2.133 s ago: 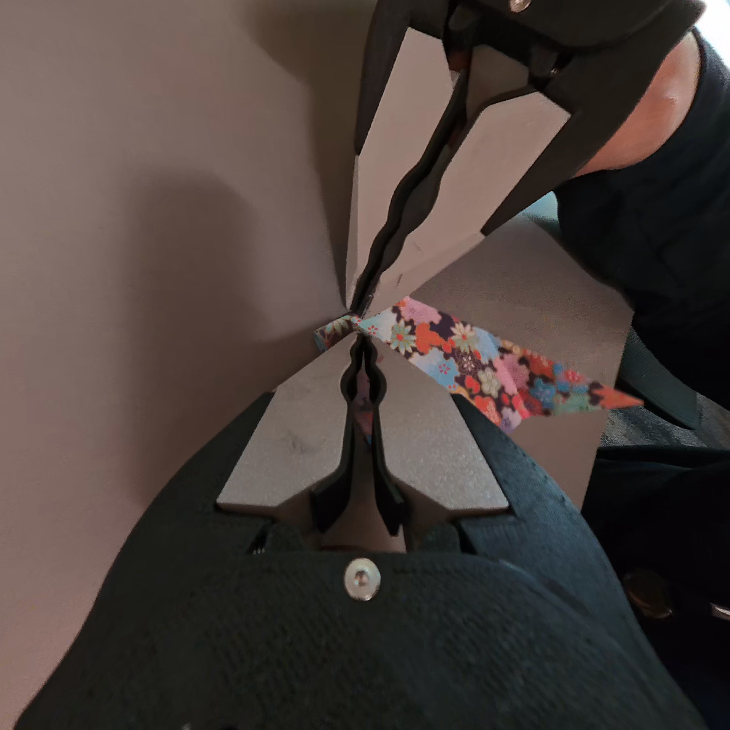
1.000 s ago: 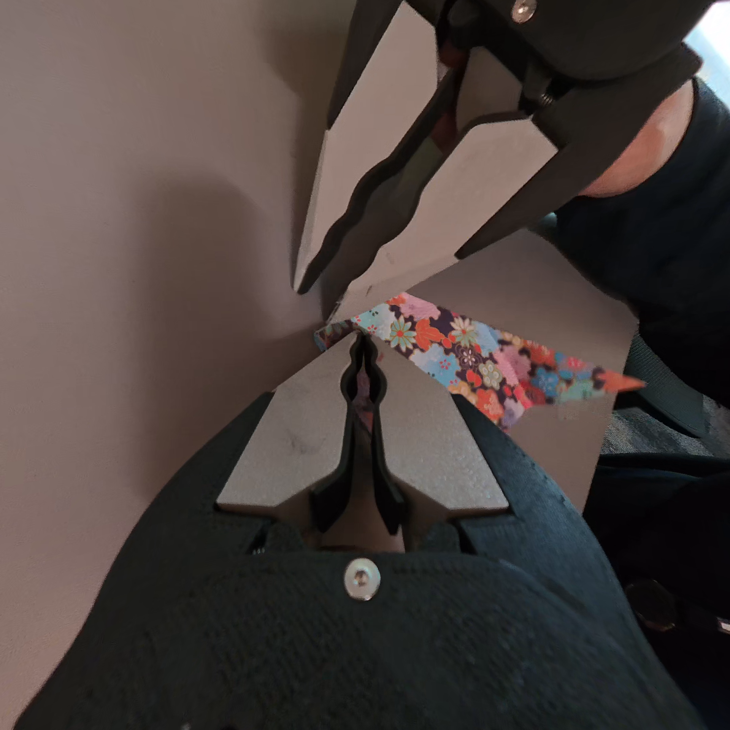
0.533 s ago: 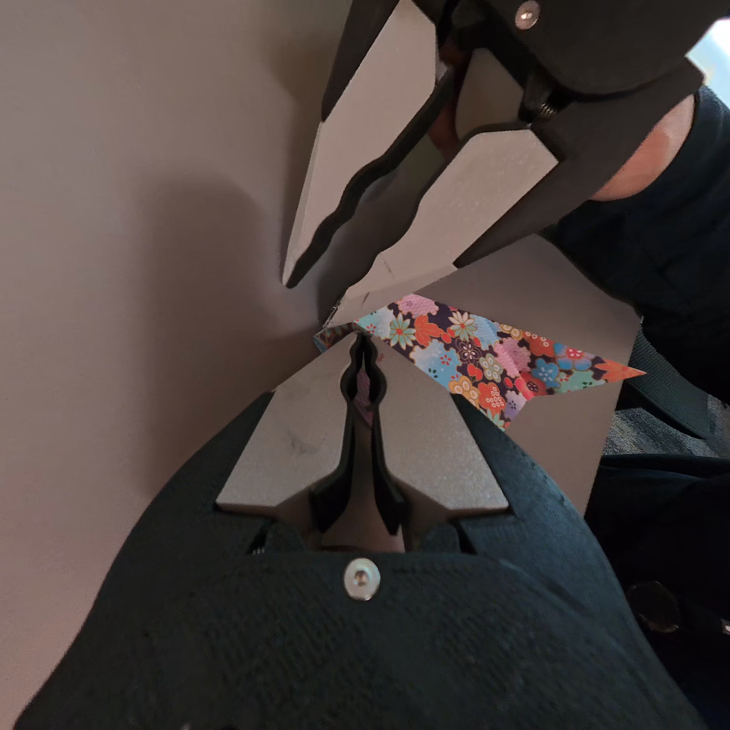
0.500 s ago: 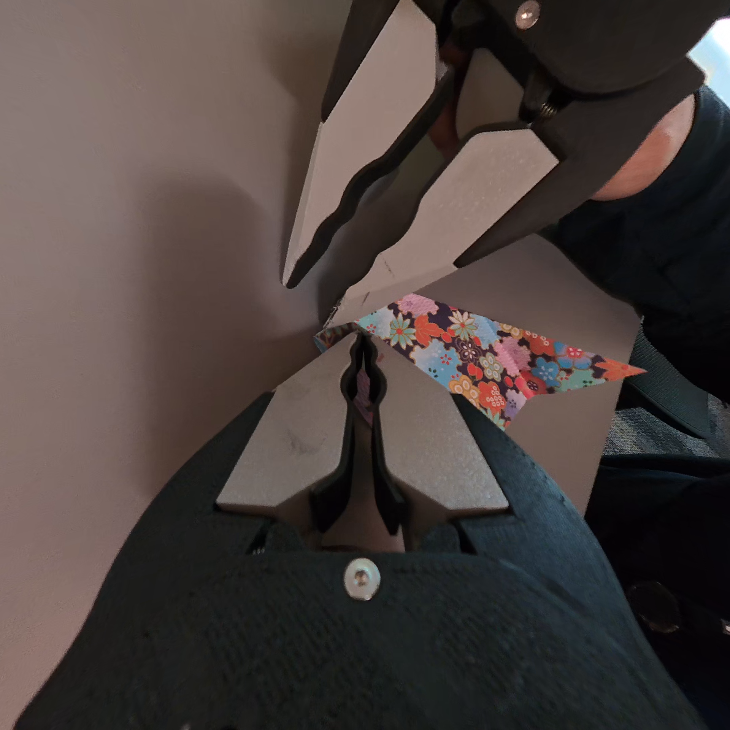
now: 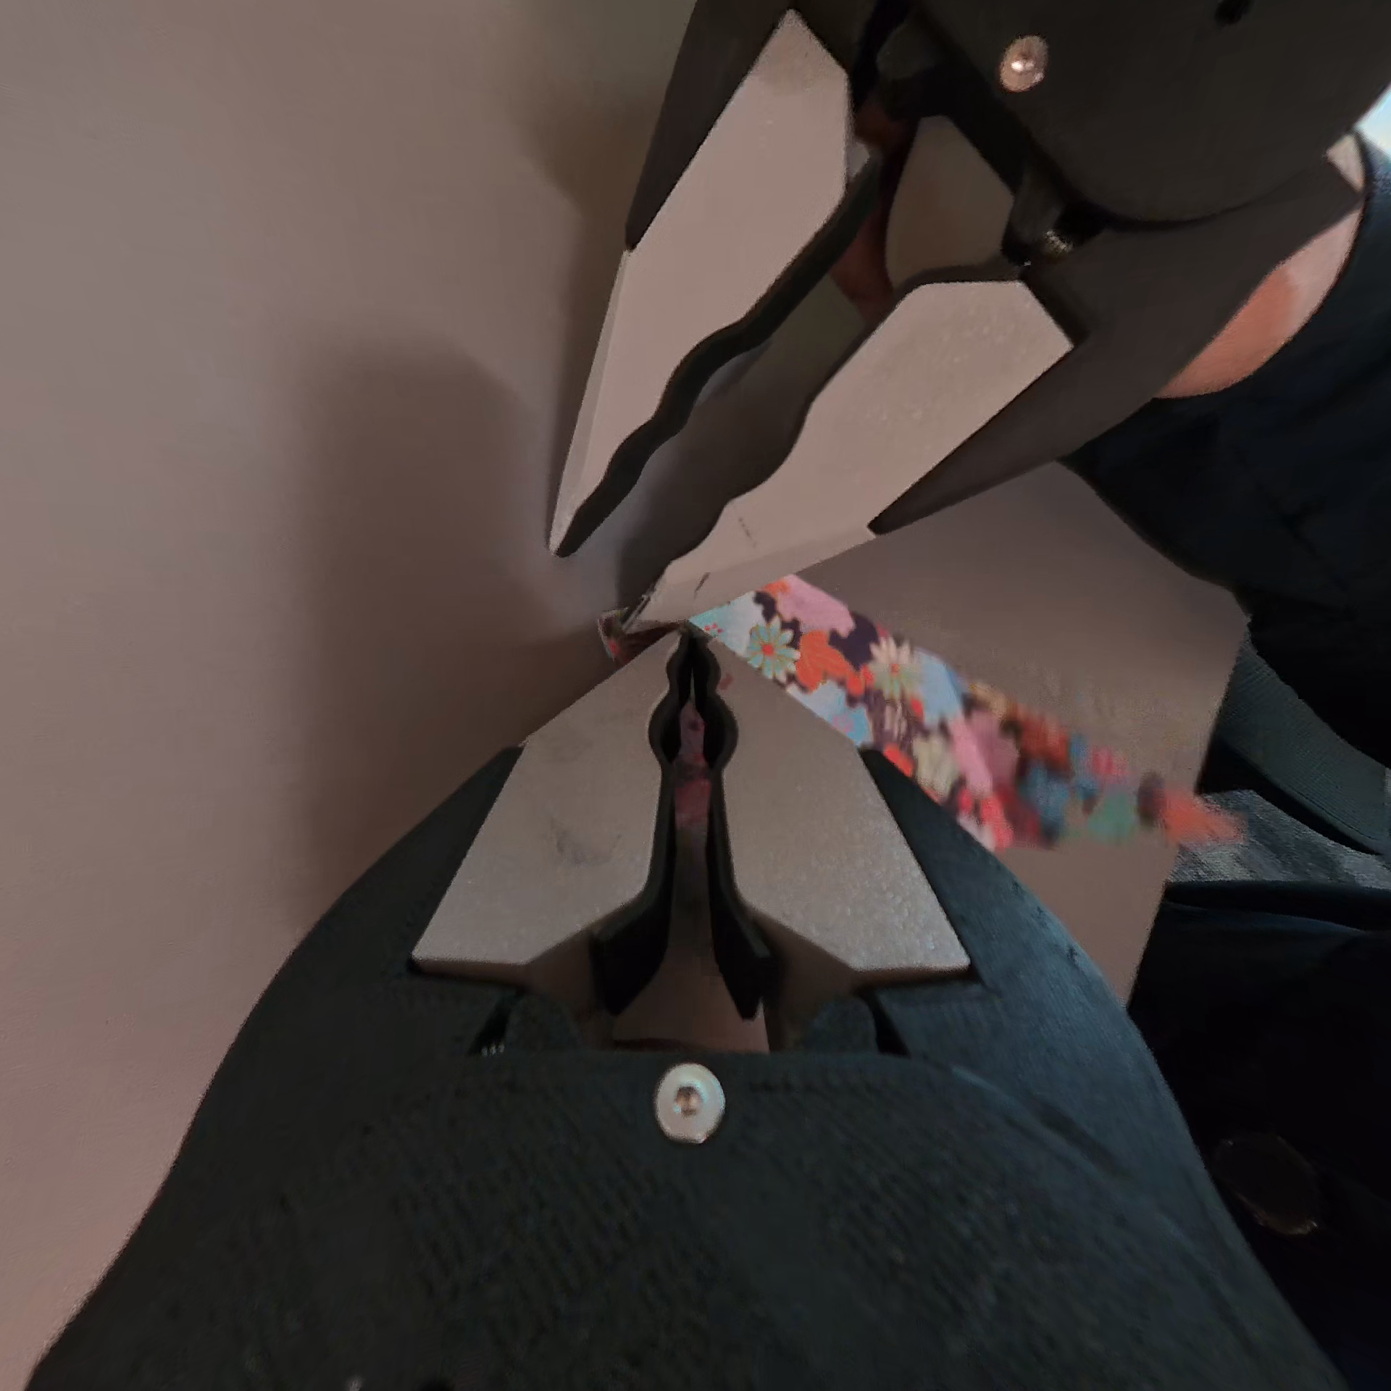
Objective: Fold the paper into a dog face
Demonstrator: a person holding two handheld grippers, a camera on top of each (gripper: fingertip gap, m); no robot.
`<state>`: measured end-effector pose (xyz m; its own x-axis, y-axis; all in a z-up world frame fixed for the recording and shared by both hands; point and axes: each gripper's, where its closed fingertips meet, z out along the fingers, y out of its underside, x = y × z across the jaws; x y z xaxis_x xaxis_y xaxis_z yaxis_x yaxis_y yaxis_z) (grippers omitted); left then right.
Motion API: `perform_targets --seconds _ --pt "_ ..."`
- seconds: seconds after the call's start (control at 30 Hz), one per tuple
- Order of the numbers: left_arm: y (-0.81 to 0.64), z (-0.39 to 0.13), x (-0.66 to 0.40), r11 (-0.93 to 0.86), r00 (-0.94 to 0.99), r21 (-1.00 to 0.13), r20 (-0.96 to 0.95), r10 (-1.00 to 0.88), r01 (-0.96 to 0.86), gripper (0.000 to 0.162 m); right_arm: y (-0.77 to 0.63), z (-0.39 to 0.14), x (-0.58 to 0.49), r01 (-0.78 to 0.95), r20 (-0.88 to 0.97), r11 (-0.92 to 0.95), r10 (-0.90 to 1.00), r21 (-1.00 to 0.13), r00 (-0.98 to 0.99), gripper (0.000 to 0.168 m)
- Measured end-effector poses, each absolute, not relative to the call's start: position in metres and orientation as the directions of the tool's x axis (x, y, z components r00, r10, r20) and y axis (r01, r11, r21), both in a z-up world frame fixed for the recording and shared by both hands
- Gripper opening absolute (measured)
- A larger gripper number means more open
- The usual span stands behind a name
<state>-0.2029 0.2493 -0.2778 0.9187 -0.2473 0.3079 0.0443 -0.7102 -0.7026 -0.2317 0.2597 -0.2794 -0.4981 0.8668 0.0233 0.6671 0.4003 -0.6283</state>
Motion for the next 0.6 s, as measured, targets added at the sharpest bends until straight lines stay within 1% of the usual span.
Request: perform_targets --seconds 0.1,0.2,0.37,0.5,0.6 --pt "0.251 -0.278 -0.206 -0.705 0.932 -0.708 0.283 -0.224 0.045 0.0 0.261 -0.28 -0.227 0.652 0.072 0.442 0.856 -0.616 -0.512 0.01" --pt "0.251 -0.278 -0.207 -0.707 0.93 -0.704 0.298 -0.215 0.062 0.0 0.261 -0.28 -0.223 0.638 0.1 0.469 0.845 -0.611 -0.525 0.004" --pt "0.251 -0.278 -0.207 -0.708 0.93 -0.703 0.301 -0.211 0.067 0.0 0.261 -0.28 -0.222 0.643 0.115 0.479 0.845 -0.597 -0.522 0.004" --pt "0.251 -0.278 -0.207 -0.709 0.928 -0.702 0.308 -0.21 0.073 0.0 0.259 -0.279 -0.217 0.647 0.087 0.473 0.841 -0.599 -0.534 0.009" --pt "0.251 -0.278 -0.207 -0.709 0.928 -0.701 0.309 -0.208 0.075 0.0 0.257 -0.279 -0.216 0.639 0.102 0.491 0.832 -0.592 -0.545 0.007"
